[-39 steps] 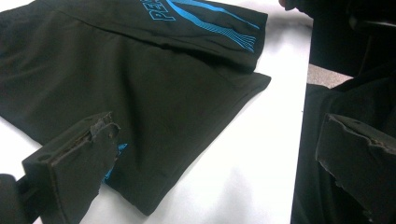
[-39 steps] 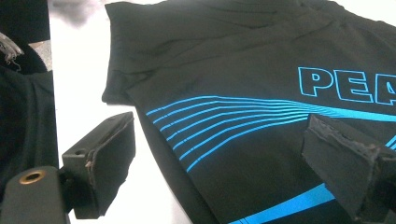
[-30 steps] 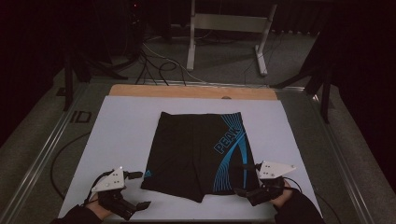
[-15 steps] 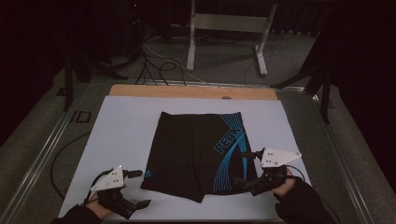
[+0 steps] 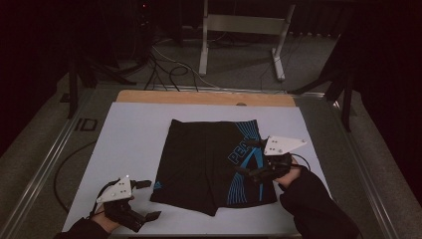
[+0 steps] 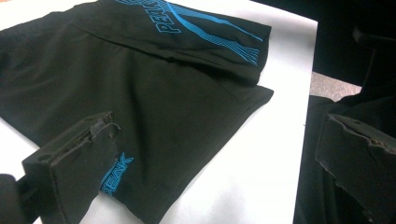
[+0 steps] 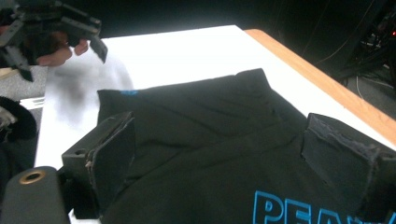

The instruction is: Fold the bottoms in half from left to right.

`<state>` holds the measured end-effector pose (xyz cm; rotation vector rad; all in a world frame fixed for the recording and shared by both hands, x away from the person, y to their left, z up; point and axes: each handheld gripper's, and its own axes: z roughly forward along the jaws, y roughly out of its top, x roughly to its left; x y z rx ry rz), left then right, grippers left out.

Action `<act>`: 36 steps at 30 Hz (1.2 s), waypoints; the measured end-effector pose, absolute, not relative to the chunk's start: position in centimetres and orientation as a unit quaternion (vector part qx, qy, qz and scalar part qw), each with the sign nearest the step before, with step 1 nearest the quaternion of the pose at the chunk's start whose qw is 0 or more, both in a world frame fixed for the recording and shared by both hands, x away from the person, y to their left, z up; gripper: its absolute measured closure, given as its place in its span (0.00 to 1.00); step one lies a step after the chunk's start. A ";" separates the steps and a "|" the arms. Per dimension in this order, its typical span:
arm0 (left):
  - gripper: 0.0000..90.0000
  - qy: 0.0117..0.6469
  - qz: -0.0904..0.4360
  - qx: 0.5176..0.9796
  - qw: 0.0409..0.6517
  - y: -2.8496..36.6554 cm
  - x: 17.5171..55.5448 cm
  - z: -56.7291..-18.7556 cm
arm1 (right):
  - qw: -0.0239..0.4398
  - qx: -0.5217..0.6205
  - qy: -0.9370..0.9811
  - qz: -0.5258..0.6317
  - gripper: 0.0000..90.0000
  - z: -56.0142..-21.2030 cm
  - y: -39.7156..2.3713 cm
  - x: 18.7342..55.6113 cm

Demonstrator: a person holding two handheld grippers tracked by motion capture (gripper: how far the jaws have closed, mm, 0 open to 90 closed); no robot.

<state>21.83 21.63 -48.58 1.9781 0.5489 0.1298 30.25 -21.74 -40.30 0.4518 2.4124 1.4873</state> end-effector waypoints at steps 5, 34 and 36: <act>0.00 0.237 0.065 0.820 0.518 21.5 21.8 -48.4 | 0.136 0.158 0.832 0.515 0.12 -40.0 -20.7 31.6; 0.00 0.280 0.104 0.814 0.499 21.1 21.9 -47.7 | 0.132 0.130 0.838 0.513 0.12 -38.8 -14.5 37.7; 0.00 0.281 0.105 0.815 0.496 21.1 22.0 -47.7 | 0.131 0.127 0.838 0.515 0.12 -39.0 -14.0 38.1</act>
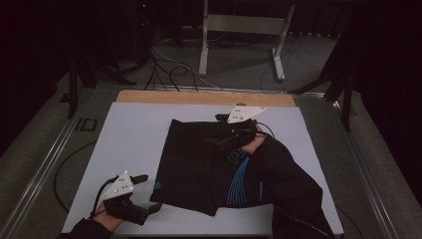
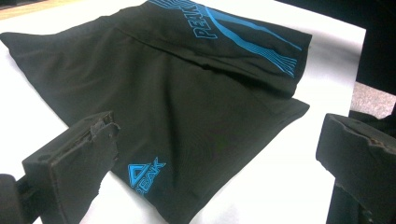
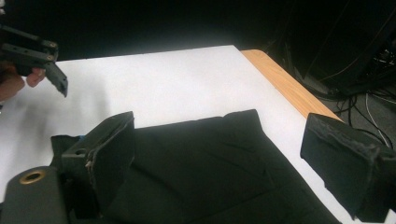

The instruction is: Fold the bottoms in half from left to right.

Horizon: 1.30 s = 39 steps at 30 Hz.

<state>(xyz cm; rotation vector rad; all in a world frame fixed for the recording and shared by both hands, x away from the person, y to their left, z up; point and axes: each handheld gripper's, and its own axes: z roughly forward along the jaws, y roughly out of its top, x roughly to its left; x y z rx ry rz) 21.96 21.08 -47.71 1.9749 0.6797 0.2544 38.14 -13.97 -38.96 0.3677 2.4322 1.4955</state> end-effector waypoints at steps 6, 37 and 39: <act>0.00 0.289 0.096 0.815 0.493 21.3 22.2 -48.1 | 0.135 0.128 0.835 0.518 0.12 -39.1 -12.4 39.1; 0.27 0.337 0.051 0.859 0.381 21.1 23.5 -50.8 | 0.097 0.113 0.853 0.500 0.12 -42.7 -5.5 42.2; 0.31 0.339 0.052 0.862 0.373 21.0 23.6 -50.9 | 0.096 0.114 0.855 0.497 0.12 -42.9 -5.5 42.4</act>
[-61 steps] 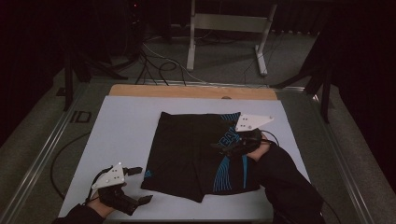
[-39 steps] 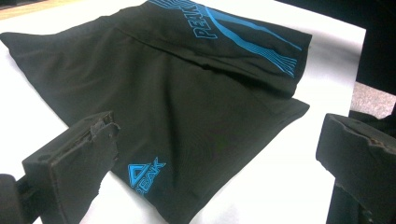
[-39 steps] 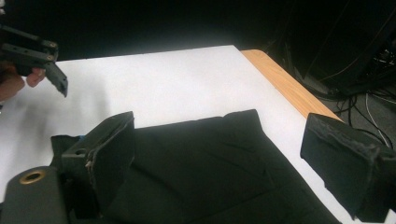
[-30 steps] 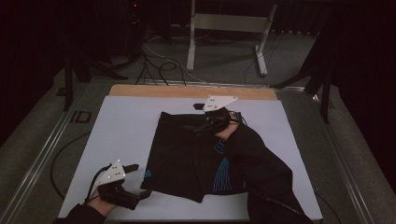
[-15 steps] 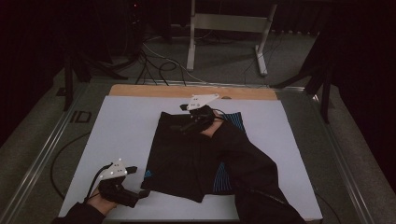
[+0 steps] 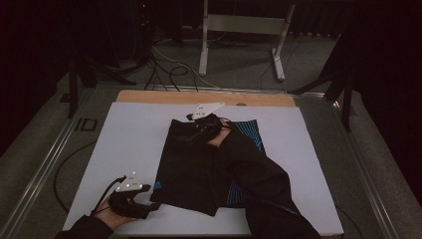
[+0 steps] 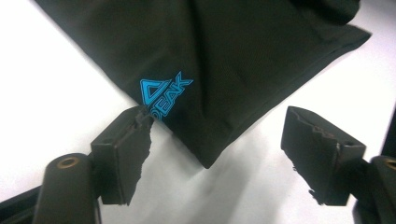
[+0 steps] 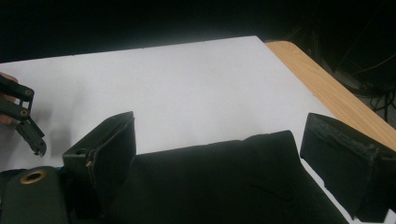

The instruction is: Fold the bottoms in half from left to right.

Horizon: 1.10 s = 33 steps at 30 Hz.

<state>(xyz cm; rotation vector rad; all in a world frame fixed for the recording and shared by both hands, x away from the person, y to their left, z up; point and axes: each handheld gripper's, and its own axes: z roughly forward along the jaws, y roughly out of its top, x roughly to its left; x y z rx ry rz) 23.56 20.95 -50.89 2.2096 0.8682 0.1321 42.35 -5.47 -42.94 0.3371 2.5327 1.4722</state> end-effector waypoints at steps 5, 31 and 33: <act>0.40 0.332 0.062 0.871 0.356 20.5 23.7 -51.1 | 0.094 0.116 0.859 0.490 0.12 -43.4 -5.2 42.7; 0.94 0.318 0.084 0.882 0.338 19.8 24.0 -50.8 | 0.088 0.112 0.861 0.489 0.14 -44.6 -2.7 44.0; 0.94 0.315 0.085 0.882 0.341 19.7 23.8 -50.5 | 0.090 0.109 0.863 0.485 0.14 -44.7 -2.5 44.1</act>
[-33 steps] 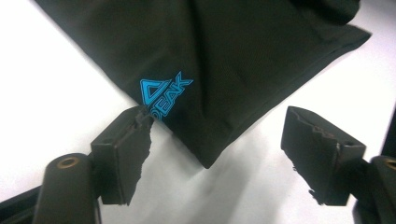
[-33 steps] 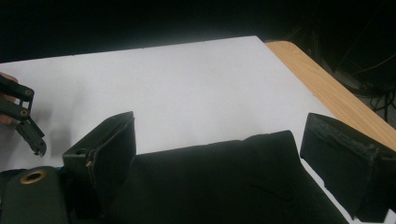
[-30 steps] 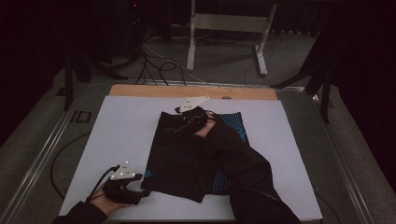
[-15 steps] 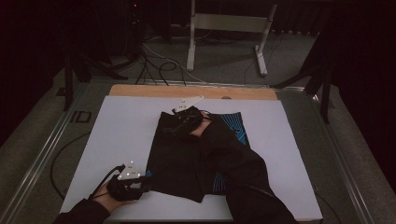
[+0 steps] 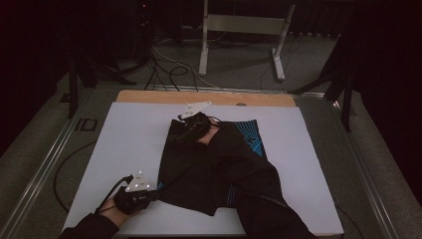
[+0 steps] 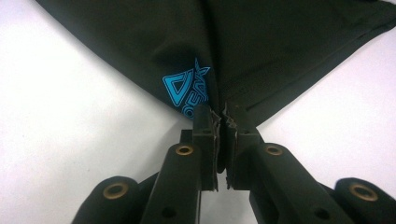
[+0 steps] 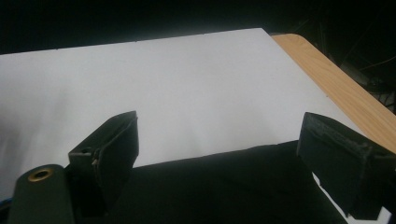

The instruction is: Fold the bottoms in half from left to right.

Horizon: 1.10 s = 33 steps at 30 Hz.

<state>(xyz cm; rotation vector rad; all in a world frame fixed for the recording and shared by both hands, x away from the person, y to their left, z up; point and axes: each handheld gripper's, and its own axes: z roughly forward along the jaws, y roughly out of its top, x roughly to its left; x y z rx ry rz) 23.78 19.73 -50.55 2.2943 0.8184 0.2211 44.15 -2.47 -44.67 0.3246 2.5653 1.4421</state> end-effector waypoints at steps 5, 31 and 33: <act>0.94 0.309 0.081 0.880 0.351 19.7 23.4 -50.1 | 0.078 0.099 0.866 0.484 0.15 -44.9 -2.1 44.7; 0.94 0.309 0.079 0.875 0.363 19.7 23.1 -49.8 | 0.028 0.104 0.920 0.378 0.24 -49.0 1.5 48.2; 0.94 0.307 0.078 0.875 0.367 19.7 23.1 -49.7 | 0.023 0.103 0.922 0.373 0.26 -49.0 1.6 48.7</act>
